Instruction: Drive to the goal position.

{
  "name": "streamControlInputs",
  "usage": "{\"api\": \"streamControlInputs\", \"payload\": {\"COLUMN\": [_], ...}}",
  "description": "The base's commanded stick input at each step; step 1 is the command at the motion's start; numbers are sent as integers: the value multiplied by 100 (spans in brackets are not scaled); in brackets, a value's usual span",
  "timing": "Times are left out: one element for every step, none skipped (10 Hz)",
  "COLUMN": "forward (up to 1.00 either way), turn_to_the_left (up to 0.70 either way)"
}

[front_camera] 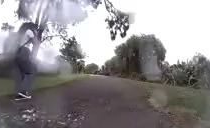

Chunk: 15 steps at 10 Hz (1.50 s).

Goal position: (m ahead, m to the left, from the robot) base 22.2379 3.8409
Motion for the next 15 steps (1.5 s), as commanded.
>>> {"api": "streamControlInputs", "payload": {"forward": [85,85,85,85,85,85,85,85,85,85,85,85,85,85,85], "turn_to_the_left": [0,0,0,0,0,0,0,0,0,0,0,0,0,0,0]}}
